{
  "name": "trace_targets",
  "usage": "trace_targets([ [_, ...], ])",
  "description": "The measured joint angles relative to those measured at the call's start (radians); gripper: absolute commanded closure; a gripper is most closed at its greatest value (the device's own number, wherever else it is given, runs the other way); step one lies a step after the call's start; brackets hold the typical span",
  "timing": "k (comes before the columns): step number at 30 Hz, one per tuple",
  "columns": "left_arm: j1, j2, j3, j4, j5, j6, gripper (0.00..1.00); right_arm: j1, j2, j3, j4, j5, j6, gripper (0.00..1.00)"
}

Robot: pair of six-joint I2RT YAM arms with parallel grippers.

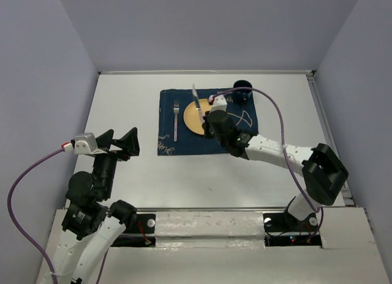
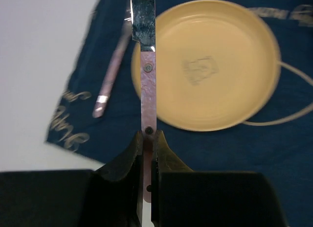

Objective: Set the dinner table for one person

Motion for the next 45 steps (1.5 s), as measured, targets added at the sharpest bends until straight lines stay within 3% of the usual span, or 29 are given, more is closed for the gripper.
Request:
trace_targets([
  [7,0.0,0.0,0.0,0.0,0.014,0.0,0.01,-0.254,0.026,-0.064,-0.008,0.066,0.018,1.0],
  [14,0.0,0.0,0.0,0.0,0.018,0.0,0.01,-0.378,0.11,-0.061,-0.008,0.038,0.004,1.0],
  [45,0.0,0.0,0.0,0.003,0.018,0.0,0.01,-0.436,0.223,-0.009,-0.013,-0.069,-0.06,1.0],
])
